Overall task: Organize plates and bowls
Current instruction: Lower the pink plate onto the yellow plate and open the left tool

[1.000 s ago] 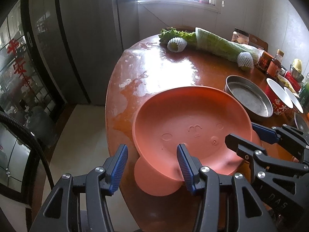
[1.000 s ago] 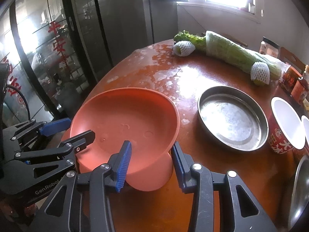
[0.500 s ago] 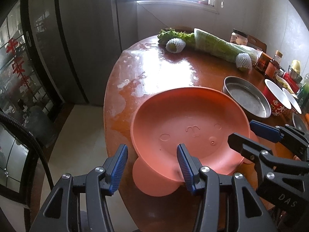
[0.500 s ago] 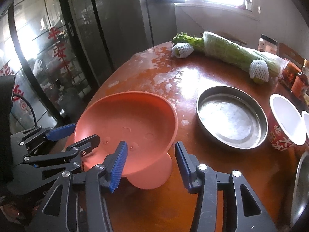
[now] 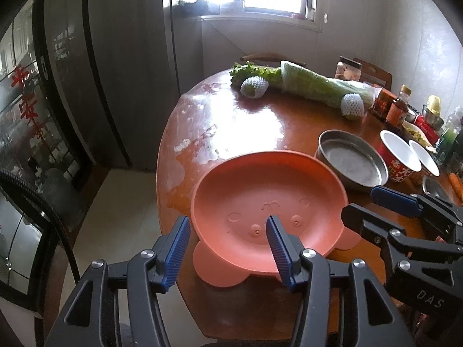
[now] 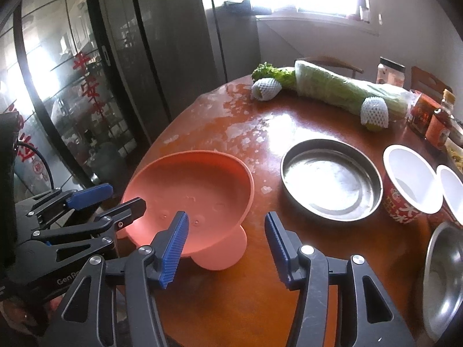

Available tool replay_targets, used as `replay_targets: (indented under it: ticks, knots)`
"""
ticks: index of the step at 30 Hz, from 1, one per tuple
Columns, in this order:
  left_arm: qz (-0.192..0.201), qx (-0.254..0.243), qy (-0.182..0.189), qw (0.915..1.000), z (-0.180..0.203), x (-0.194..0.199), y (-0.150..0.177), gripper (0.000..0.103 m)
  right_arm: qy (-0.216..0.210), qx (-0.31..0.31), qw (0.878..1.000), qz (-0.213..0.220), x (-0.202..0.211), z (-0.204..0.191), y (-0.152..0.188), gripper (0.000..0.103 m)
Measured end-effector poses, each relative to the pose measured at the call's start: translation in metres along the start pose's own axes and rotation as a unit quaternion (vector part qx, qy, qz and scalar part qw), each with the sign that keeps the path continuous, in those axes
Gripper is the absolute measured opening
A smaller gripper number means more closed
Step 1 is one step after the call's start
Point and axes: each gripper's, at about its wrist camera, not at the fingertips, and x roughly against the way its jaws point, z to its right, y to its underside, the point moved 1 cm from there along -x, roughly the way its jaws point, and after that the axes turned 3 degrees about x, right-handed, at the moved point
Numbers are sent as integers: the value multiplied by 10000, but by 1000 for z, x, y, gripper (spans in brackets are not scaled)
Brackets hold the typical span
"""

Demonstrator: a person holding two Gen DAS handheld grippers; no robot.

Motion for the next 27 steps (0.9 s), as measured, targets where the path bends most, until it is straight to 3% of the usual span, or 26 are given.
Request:
replay_targets:
  ticks: [11, 27]
  knots:
    - [216, -106, 85, 9997, 15, 24, -5, 58, 128, -193, 9994, 257, 35, 14, 5, 57]
    - [386, -581, 400, 9968, 73, 45, -13, 59, 411, -742, 9943, 641, 88, 57, 24, 60]
